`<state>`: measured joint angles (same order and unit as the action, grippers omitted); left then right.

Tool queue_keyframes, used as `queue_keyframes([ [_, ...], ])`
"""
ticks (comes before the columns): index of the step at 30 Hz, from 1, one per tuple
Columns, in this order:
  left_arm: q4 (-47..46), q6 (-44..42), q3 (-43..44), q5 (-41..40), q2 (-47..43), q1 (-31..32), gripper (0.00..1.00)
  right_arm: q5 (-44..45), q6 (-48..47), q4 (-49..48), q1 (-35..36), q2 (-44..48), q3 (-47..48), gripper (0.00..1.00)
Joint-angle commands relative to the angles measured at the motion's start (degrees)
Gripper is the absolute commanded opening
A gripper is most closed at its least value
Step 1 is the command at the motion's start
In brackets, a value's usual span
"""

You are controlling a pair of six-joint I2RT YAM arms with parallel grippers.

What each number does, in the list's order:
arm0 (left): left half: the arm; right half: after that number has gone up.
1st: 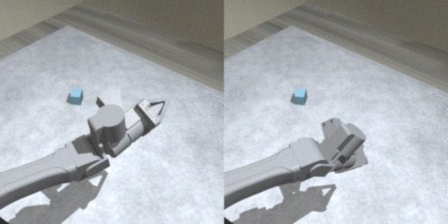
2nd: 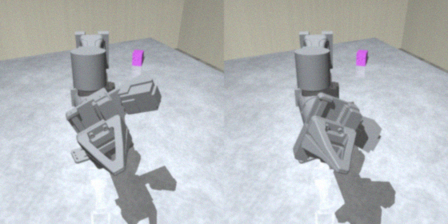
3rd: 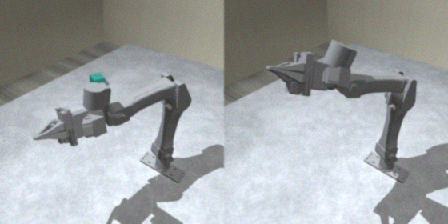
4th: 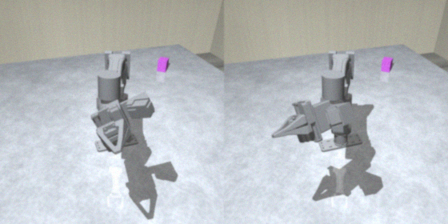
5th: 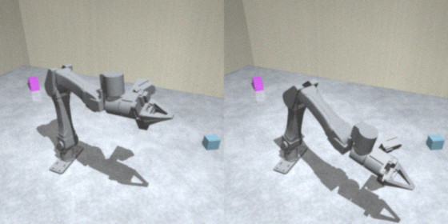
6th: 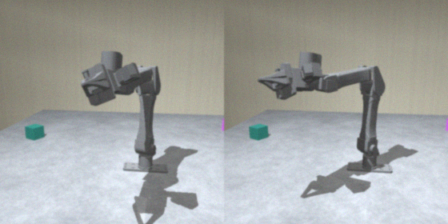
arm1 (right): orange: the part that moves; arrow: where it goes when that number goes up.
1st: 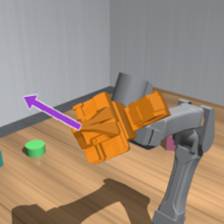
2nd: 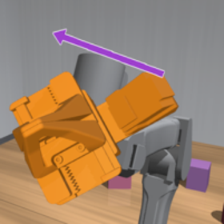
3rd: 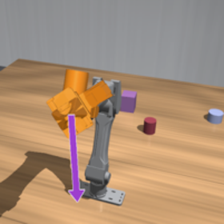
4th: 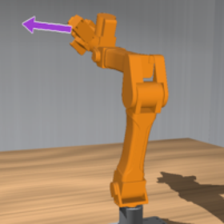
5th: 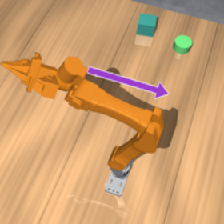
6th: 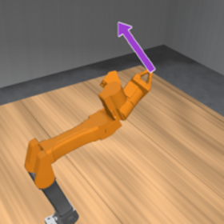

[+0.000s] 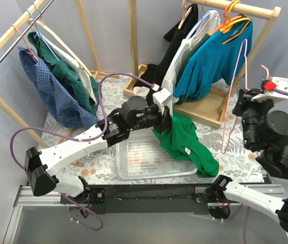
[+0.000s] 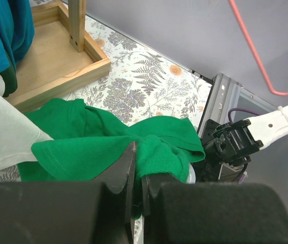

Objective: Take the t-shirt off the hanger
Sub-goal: Place the hanger at the clothesline.

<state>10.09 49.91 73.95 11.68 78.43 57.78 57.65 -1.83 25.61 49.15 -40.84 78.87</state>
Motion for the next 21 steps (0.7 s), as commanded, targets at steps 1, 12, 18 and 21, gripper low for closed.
queue_keyframes([
  [1, -1.21, -0.25, -0.30, -1.57, -2.93, 0.76, 0.00, 4.49, -3.09, -5.47, -0.01, -6.87, 2.68, 0.01],
  [12, -0.07, 0.45, -1.53, -2.72, -6.19, 1.63, 0.00, 8.63, -9.26, -9.18, -7.47, -22.34, 14.81, 0.01],
  [18, 0.90, 0.36, -1.09, -3.24, -6.36, 1.72, 0.00, -1.64, -5.38, -4.51, -18.38, -27.45, 20.26, 0.01],
  [21, 1.60, 0.28, -0.65, -3.42, -6.19, 1.81, 0.00, -3.85, -5.47, -3.90, -21.28, -30.43, 23.51, 0.01],
])
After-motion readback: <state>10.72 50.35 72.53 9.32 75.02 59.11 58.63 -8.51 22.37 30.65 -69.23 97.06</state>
